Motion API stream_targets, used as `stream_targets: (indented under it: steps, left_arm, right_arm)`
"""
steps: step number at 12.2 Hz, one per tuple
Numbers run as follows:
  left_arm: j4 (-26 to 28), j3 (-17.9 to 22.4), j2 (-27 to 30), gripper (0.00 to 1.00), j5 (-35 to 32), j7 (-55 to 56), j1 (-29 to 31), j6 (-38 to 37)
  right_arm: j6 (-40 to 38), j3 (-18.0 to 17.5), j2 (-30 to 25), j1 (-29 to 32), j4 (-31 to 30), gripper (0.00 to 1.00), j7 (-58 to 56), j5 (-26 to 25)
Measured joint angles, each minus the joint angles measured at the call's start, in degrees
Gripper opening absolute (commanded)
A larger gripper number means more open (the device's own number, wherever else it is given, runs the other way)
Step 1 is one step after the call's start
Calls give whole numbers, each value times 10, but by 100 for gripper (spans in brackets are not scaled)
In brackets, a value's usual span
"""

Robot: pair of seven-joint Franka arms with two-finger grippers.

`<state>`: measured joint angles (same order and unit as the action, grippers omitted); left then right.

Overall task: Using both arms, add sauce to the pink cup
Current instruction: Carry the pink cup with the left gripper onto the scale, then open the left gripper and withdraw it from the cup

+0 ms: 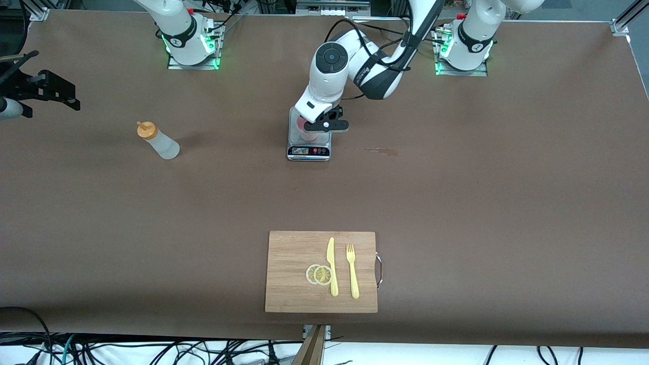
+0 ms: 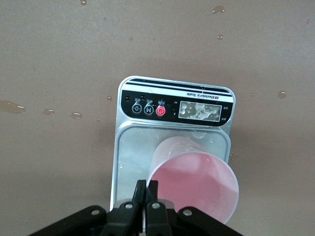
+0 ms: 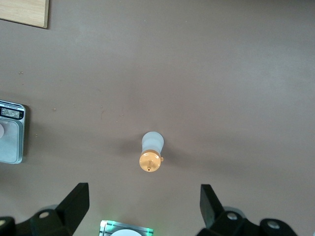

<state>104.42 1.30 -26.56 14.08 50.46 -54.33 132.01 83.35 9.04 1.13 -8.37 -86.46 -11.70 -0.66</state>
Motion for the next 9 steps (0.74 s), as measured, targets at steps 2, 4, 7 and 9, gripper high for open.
stream_targets:
  steps: [2, 4, 7, 9]
  left_arm:
    - [0, 1, 0, 37, 0, 0, 0, 0]
    - [-1, 1, 0, 100, 0, 0, 0, 0]
    - [-6, 2, 0, 100, 0, 0, 0, 0]
    - [-15, 2, 7, 100, 0, 0, 0, -10]
  right_arm:
    - [0, 0, 0, 0, 0, 100, 0, 0]
    - [0, 0, 0, 0, 0, 100, 0, 0]
    - [0, 0, 0, 0, 0, 100, 0, 0]
    - [0, 0, 0, 0, 0, 100, 0, 0]
